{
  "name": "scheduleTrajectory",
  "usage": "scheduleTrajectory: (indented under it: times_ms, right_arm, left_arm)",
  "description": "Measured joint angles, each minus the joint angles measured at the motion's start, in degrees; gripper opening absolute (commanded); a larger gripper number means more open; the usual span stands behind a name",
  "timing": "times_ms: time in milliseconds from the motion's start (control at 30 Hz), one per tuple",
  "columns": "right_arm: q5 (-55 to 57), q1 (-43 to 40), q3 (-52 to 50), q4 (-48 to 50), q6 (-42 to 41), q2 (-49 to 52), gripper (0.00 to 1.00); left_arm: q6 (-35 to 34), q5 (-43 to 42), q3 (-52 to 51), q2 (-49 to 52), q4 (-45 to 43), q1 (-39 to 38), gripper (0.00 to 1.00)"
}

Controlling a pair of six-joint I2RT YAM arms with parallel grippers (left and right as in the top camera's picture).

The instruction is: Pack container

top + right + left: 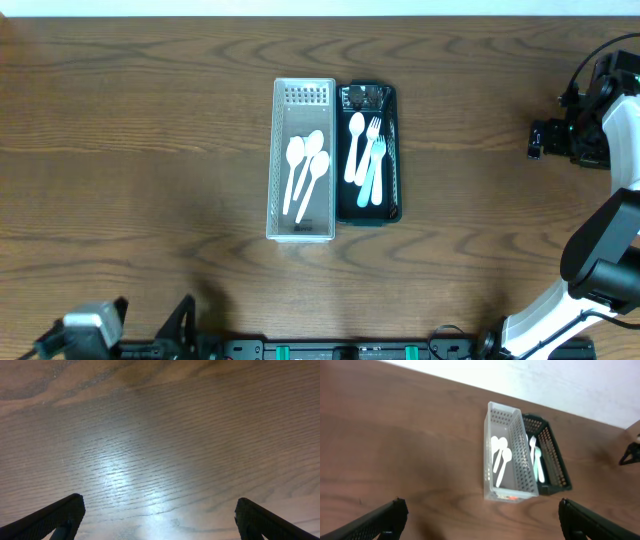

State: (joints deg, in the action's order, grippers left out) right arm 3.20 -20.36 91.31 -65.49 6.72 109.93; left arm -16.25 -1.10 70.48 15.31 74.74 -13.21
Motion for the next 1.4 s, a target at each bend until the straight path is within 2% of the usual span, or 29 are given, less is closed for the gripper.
scheduleTrajectory:
  times_ms: [300, 433, 600, 733, 933, 1033, 1400]
  right_arm:
    - [0.00, 0.00, 0.00, 0.00, 0.00, 0.00, 0.99]
    - [0.00, 0.00, 0.00, 0.00, 0.00, 0.00, 0.99]
    - [0.00, 0.00, 0.00, -0.02, 0.00, 0.00, 0.99]
    - [0.00, 0.00, 0.00, 0.00, 0.00, 0.00, 0.99]
    - [0.00, 0.00, 0.00, 0.00, 0.00, 0.00, 0.99]
    - [0.00, 0.00, 0.00, 0.00, 0.00, 0.00, 0.99]
    - [0.00, 0.00, 0.00, -0.02, 0.00, 0.00, 0.99]
  left_arm:
    - [9.11, 0.02, -12.90, 0.00, -15.85, 0.00, 0.98]
    - [11.23, 0.02, -19.45, 0.00, -22.40, 0.74, 0.98]
    - [12.28, -0.42, -29.42, -0.28, -31.91, 5.40, 0.98]
    - [13.14, -2.40, -37.24, -3.54, -40.59, 8.41, 0.98]
    - [14.40, -6.03, -49.55, -13.55, -53.13, 11.80, 0.98]
    - [14.80, -7.96, -53.86, -14.36, -58.77, 13.68, 0.98]
    - [19.34, -9.49, -59.76, -14.62, -62.31, 15.10, 0.98]
